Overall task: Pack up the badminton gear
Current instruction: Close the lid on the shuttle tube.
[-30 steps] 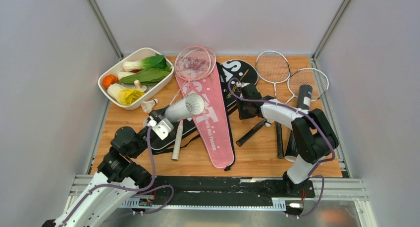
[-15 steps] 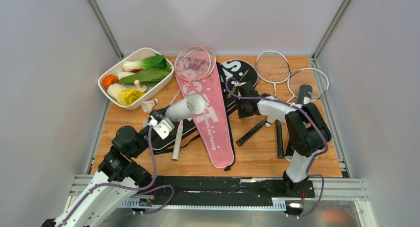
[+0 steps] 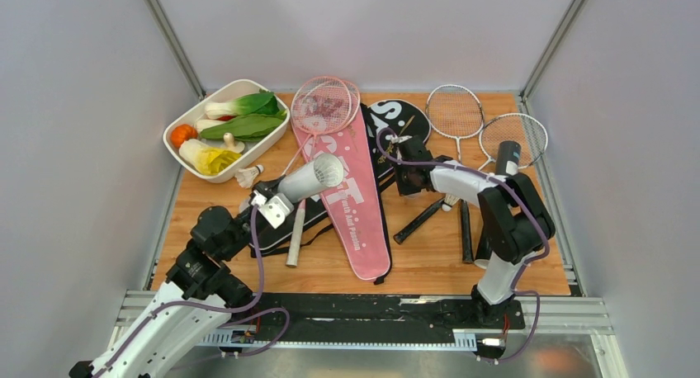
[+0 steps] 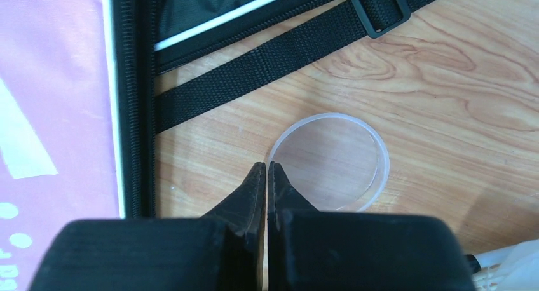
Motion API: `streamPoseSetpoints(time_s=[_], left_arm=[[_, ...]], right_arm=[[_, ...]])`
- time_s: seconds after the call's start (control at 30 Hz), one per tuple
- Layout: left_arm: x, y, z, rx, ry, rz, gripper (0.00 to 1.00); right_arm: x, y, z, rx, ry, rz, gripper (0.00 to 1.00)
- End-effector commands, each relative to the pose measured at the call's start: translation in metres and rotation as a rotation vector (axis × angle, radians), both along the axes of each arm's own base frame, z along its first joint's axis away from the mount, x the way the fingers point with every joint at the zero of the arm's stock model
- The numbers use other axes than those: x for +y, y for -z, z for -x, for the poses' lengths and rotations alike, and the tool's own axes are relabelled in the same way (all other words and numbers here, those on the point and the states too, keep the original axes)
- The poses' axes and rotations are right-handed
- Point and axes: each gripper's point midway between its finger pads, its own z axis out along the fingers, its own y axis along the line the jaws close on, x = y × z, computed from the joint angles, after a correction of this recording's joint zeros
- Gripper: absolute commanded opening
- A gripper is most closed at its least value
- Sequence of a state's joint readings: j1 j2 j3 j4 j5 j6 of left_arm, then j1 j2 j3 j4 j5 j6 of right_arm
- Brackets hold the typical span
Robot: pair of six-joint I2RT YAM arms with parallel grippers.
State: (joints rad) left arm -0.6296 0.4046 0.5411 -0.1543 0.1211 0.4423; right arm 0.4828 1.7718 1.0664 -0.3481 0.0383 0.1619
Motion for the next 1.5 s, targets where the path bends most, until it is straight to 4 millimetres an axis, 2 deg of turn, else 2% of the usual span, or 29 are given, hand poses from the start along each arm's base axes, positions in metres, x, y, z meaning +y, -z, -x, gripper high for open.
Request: streamPoseSetpoints(time_s=[0.0,0.17,0.3,0.37,0.4,0.53,0.73,0.8,0.9,1.23,1.47], left_arm=[[0.0,-0.021,-0.002,-0.005,-0.018,0.05,0.0],[-0.001,-0.019,-0.005,0.031,-0.027,0.036,0.0],[-0.005,-0.013,-0.008,0.069,-0.021,0.01,0.0],[-0.008,-0.009,-0.009,0.089,-0.006,-0.013,0.0],[-0.013,0.0,-0.009,0.115,0.02,-0.054,0.0],[-0.021,0.006,-0.008,0.123,0.071,-0.105,0.0],[-0.024,0.005,-0.013,0.097,0.089,-0.155,0.0],[-0.024,0.005,-0.016,0.096,0.086,-0.175,0.0],[-0.026,0.004,-0.018,0.091,0.092,-0.186,0.0],[-0.036,-0.005,-0.009,0.063,0.158,-0.145,0.0],[-0.034,-0.01,-0.006,0.026,0.16,-0.131,0.0]], right_arm=[[0.017,-0.062,-0.012,-0.14,-0.04,-0.124,0.0],[0.029,-0.147,-0.005,-0.303,-0.078,-0.267,0.0],[0.043,-0.235,0.009,-0.488,-0.159,-0.372,0.0],[0.049,-0.281,0.026,-0.576,-0.214,-0.439,0.0],[0.06,-0.318,0.047,-0.629,-0.31,-0.52,0.0],[0.081,-0.362,0.095,-0.668,-0.495,-0.652,0.0],[0.106,-0.392,0.154,-0.674,-0.668,-0.76,0.0],[0.113,-0.399,0.168,-0.668,-0.699,-0.788,0.0],[0.121,-0.397,0.181,-0.629,-0.729,-0.817,0.0],[0.137,-0.371,0.189,-0.542,-0.747,-0.807,0.0],[0.137,-0.361,0.19,-0.503,-0.732,-0.805,0.0]])
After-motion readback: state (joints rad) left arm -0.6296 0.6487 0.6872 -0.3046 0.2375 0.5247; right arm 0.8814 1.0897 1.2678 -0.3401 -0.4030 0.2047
